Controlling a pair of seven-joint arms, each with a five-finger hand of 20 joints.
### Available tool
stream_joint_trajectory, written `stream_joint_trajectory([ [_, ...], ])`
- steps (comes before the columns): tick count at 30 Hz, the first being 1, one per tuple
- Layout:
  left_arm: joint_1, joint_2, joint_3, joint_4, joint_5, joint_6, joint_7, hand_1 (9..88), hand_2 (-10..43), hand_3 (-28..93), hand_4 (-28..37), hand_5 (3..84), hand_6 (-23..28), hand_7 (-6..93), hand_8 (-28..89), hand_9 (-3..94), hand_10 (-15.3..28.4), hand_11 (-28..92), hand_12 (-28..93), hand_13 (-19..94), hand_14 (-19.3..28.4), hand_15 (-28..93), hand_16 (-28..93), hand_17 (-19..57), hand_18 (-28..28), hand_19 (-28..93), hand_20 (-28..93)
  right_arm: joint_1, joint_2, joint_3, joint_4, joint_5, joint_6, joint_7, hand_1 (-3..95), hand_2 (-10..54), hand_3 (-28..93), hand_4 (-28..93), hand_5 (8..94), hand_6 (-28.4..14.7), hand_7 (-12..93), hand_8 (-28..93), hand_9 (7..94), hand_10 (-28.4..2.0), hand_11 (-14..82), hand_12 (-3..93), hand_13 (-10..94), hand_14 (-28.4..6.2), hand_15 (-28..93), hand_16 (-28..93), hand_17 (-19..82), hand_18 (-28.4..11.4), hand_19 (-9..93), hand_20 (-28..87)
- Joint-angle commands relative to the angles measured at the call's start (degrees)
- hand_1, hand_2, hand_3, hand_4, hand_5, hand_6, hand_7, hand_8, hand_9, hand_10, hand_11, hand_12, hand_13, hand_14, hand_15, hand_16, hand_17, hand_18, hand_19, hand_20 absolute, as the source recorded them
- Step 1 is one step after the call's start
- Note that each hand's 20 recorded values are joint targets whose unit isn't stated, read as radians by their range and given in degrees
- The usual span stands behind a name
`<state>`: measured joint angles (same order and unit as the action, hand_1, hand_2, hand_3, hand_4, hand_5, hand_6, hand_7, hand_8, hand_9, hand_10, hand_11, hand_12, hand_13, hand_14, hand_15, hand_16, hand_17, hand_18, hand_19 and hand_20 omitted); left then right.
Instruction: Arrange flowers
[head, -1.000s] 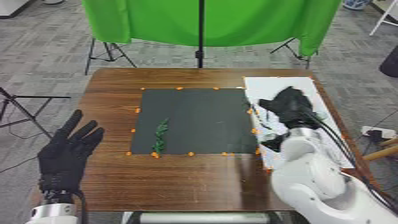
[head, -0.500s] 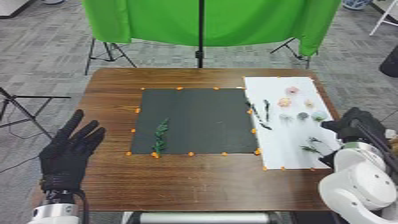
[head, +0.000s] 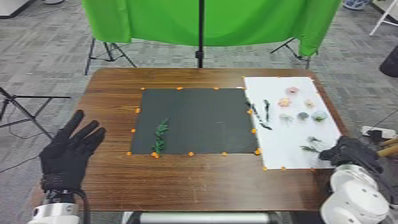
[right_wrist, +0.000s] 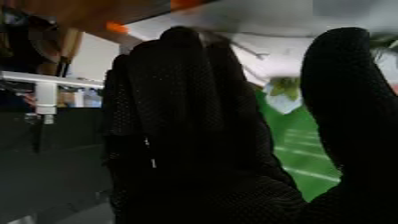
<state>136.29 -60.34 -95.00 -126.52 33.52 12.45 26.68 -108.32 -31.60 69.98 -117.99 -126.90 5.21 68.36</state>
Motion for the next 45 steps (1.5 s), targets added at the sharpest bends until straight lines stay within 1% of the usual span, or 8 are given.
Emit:
stream_joint_trajectory([
  [1,0.2,0.27,0.42,0.34,-0.06,0.23,0.45,18.6,7.2,80,-28.3,34.4,6.9,9.2,-9,34.5,20.7,21,10,24,28.4,49,-11,-9.1,28.4,54,-5,7.5,1.8,-5.8,4.8,-2.3,-2.2,-0.8,43.8,-9.3,72,-28,75.8,-2.9,19,-5,73.0,-15.2,41.2,17.4,70,-12.4,70,14,32,-25.3,91,9],
  [4,0.3,0.27,0.16,0.24,-0.01,0.18,0.27,18.7,7.2,80,-28.3,34.4,6.9,9.2,-9,34.6,20.8,21,10,24,28.4,49,-11,-9.1,28.4,54,-5,7.1,1.5,-5.3,4.7,-4.4,-2.1,-0.8,52.0,-9.3,67,-28,85.8,-1.0,20,4,82.6,-11.5,41.7,20.7,77,-9.6,68,17,36,-23.7,93,12],
  [11,0.7,0.09,-0.49,-0.18,-0.08,0.61,-0.37,18.7,7.2,80,-28.3,34.4,6.9,9.0,-9,34.5,20.7,21,10,24,28.4,49,-12,-9.1,28.4,54,-5,6.0,0.8,-2.9,1.5,-6.1,0.4,-1.3,54.5,-9.5,68,-28,88.6,-1.3,19,7,84.8,-11.2,41.5,22.7,79,-8.6,70,19,38,-23.4,93,20],
  [15,0.7,0.79,-0.72,-0.46,-0.31,1.05,-0.18,18.8,7.2,80,-28.3,34.4,6.9,9.1,-9,34.6,20.7,21,10,24,28.4,49,-12,-9.2,28.4,54,-5,7.2,0.0,-2.8,-2.6,-7.7,1.6,-2.9,54.4,-9.5,69,-28,89.4,-1.6,19,8,86.4,-12.0,43.3,22.1,80,-8.7,71,19,39,-23.6,93,23],
  [22,1.1,0.24,-1.65,-0.86,0.01,1.18,-0.93,18.8,7.3,80,-28.3,34.5,6.9,9.2,-9,34.6,20.7,21,10,24,28.4,49,-12,-9.2,28.4,54,-5,22.6,-6.2,-14.9,-7.3,-5.4,2.2,-7.8,53.6,-9.5,72,-28,90.4,-2.2,18,9,87.4,-12.7,44.2,21.4,81,-9.2,72,19,39,-24.2,93,28],
  [33,0.1,-0.26,-2.07,-0.93,0.64,0.85,-2.59,18.9,7.4,80,-28.3,34.4,6.9,9.1,-9,34.6,20.8,21,10,23,28.4,50,-12,-9.2,28.4,54,-5,49.3,-21.6,-44.3,3.2,-2.7,-2.4,-12.3,53.3,-9.5,72,-28,91.0,-2.4,18,10,88.1,-12.9,45.2,21.3,81,-9.4,73,20,40,-24.6,93,31],
  [39,0.2,-0.81,-2.78,-1.16,1.18,1.23,-3.29,19.0,7.3,80,-28.3,34.5,7.0,9.1,-9,34.6,20.8,21,10,23,28.4,50,-12,-9.2,28.4,54,-5,53.6,-26.3,-49.7,8.7,-1.1,-6.9,-12.8,51.8,-9.5,71,-28,91.5,-2.1,18,10,88.5,-12.4,46.5,21.6,82,-9.6,73,20,40,-25.1,93,33],
  [45,-0.8,-1.61,-3.01,-0.87,1.94,0.35,-4.61,19.1,7.2,80,-28.3,34.6,7.0,9.2,-9,34.6,20.7,21,10,24,28.4,50,-12,-9.2,28.4,54,-5,55.8,-30.1,-52.3,13.0,0.7,-11.9,-11.6,49.9,-9.5,71,-27,92.6,-2.1,19,11,89.4,-12.2,47.8,21.6,82,-10.0,75,20,41,-25.5,93,35],
])
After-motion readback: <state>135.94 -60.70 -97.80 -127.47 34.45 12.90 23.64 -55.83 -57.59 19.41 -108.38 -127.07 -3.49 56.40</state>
